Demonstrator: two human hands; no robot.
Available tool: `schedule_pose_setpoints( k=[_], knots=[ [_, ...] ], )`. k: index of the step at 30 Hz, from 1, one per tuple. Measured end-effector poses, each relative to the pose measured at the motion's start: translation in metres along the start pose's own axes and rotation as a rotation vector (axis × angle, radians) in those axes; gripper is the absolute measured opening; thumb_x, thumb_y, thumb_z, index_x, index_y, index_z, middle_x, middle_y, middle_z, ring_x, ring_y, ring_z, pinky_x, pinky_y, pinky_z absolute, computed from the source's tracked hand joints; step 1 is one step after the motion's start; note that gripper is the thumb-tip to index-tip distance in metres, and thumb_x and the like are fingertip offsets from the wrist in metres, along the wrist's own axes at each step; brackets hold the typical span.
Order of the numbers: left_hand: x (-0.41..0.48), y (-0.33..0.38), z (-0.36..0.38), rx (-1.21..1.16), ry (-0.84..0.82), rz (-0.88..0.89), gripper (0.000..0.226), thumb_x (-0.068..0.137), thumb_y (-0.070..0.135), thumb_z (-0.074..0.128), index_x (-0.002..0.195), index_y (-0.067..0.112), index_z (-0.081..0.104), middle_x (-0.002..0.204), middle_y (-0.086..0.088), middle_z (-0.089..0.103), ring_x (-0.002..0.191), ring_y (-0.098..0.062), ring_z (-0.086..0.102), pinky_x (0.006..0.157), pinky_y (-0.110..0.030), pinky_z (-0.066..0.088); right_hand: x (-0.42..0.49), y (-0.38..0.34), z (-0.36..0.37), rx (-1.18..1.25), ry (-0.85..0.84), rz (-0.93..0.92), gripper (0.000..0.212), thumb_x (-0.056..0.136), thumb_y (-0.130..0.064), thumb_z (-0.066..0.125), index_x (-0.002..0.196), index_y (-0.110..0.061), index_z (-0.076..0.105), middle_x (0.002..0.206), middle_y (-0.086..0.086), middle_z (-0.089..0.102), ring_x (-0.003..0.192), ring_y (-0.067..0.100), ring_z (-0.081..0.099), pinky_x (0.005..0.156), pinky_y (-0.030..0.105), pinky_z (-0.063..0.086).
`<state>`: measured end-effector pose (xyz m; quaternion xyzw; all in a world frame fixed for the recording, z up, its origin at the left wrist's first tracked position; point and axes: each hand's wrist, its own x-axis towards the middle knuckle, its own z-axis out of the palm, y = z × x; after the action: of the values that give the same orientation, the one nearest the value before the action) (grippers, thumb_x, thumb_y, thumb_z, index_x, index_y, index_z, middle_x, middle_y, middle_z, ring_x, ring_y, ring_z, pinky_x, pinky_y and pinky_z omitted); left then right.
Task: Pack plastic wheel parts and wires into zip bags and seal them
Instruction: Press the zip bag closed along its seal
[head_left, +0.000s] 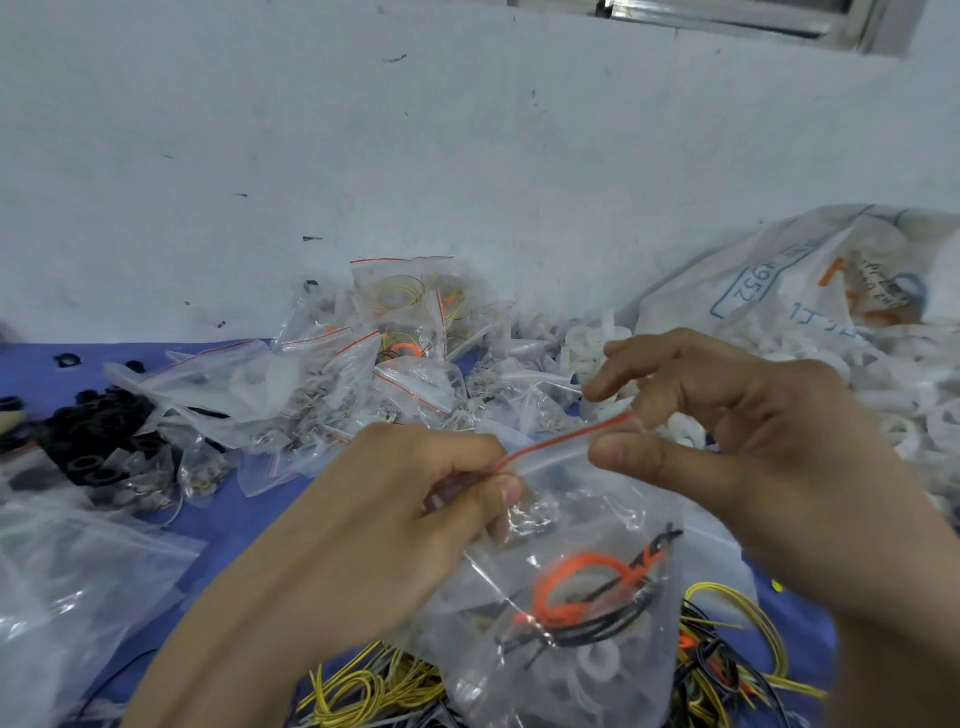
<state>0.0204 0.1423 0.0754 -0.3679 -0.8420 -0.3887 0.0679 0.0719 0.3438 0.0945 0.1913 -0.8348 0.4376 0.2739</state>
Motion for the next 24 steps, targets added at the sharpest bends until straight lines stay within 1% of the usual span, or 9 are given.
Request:
schedule_pose_setpoints(
  k=[2, 3, 8, 11, 13, 16, 18, 20, 24],
  knots=[
    [0.000, -0.002, -0.001, -0.014, 0.003, -0.026, 0.029, 0.079, 0.050, 0.046, 0.080, 0.027, 0.064, 0.066, -0.003, 0.066, 0.067, -0.016, 0.063, 0.070, -0.038, 0.047, 0.000, 0.001, -0.001, 0.013, -0.021, -0.001, 0.015, 0.070, -0.045, 0.068, 0.070, -0.030, 0.071, 0.098, -0.015, 0.069, 0.109, 0.006, 0.060, 0.093, 0.028, 0.041],
    [-0.001, -0.002, 0.000, -0.020, 0.006, -0.029, 0.028, 0.078, 0.050, 0.046, 0.080, 0.028, 0.064, 0.066, -0.002, 0.066, 0.066, -0.016, 0.063, 0.069, -0.039, 0.047, 0.000, 0.001, -0.001, 0.007, -0.028, -0.008, 0.016, 0.072, -0.045, 0.067, 0.072, -0.030, 0.071, 0.099, -0.015, 0.069, 0.110, 0.006, 0.060, 0.094, 0.028, 0.041],
    [-0.001, 0.002, 0.002, 0.012, 0.070, 0.008, 0.025, 0.087, 0.047, 0.055, 0.081, 0.026, 0.068, 0.067, 0.003, 0.064, 0.067, -0.014, 0.060, 0.063, -0.024, 0.045, 0.000, -0.001, 0.000, -0.048, -0.030, -0.046, 0.016, 0.074, -0.043, 0.068, 0.066, -0.029, 0.064, 0.093, -0.017, 0.068, 0.112, 0.003, 0.058, 0.092, 0.017, 0.040],
    [0.001, 0.007, 0.002, -0.036, 0.097, 0.052, 0.021, 0.080, 0.051, 0.054, 0.089, 0.036, 0.066, 0.069, 0.004, 0.067, 0.069, -0.014, 0.062, 0.066, -0.029, 0.046, 0.002, -0.004, 0.004, -0.052, -0.036, -0.034, 0.014, 0.069, -0.041, 0.073, 0.065, -0.031, 0.066, 0.091, -0.016, 0.068, 0.103, 0.005, 0.062, 0.087, 0.014, 0.042],
    [0.001, 0.011, 0.001, -0.036, 0.107, 0.102, 0.018, 0.078, 0.047, 0.054, 0.088, 0.036, 0.065, 0.068, 0.003, 0.065, 0.067, -0.015, 0.060, 0.065, -0.031, 0.044, 0.003, -0.005, 0.007, -0.021, -0.053, -0.015, 0.008, 0.070, -0.038, 0.072, 0.065, -0.032, 0.069, 0.091, -0.015, 0.068, 0.097, 0.003, 0.064, 0.083, 0.013, 0.044],
    [0.001, 0.014, 0.001, 0.023, 0.115, 0.174, 0.010, 0.081, 0.039, 0.056, 0.082, 0.033, 0.063, 0.063, 0.005, 0.060, 0.062, -0.013, 0.056, 0.056, -0.022, 0.041, 0.003, -0.007, 0.010, -0.033, -0.093, -0.022, 0.006, 0.072, -0.034, 0.074, 0.075, -0.030, 0.071, 0.094, -0.016, 0.067, 0.096, -0.002, 0.062, 0.083, 0.013, 0.045],
    [0.000, 0.016, 0.000, 0.012, 0.107, 0.185, 0.010, 0.081, 0.038, 0.056, 0.080, 0.030, 0.062, 0.064, 0.006, 0.062, 0.063, -0.013, 0.058, 0.057, -0.023, 0.042, 0.003, -0.007, 0.010, -0.060, -0.101, -0.042, 0.002, 0.074, -0.030, 0.069, 0.076, -0.030, 0.068, 0.093, -0.015, 0.067, 0.099, -0.001, 0.061, 0.085, 0.016, 0.045],
    [0.000, 0.016, 0.001, 0.017, 0.110, 0.195, 0.011, 0.081, 0.041, 0.056, 0.081, 0.031, 0.061, 0.066, 0.006, 0.064, 0.065, -0.014, 0.060, 0.060, -0.028, 0.043, 0.002, -0.007, 0.009, -0.060, -0.103, -0.052, 0.002, 0.075, -0.030, 0.067, 0.074, -0.030, 0.065, 0.091, -0.014, 0.067, 0.101, 0.003, 0.062, 0.086, 0.024, 0.045],
    [0.001, 0.015, 0.002, -0.039, 0.127, 0.166, 0.012, 0.079, 0.044, 0.057, 0.074, 0.033, 0.061, 0.062, 0.008, 0.063, 0.063, -0.012, 0.059, 0.059, -0.024, 0.042, 0.001, -0.003, 0.006, -0.050, -0.076, -0.055, 0.005, 0.076, -0.029, 0.066, 0.072, -0.027, 0.063, 0.088, -0.012, 0.067, 0.100, 0.008, 0.062, 0.087, 0.030, 0.046]
  ],
)
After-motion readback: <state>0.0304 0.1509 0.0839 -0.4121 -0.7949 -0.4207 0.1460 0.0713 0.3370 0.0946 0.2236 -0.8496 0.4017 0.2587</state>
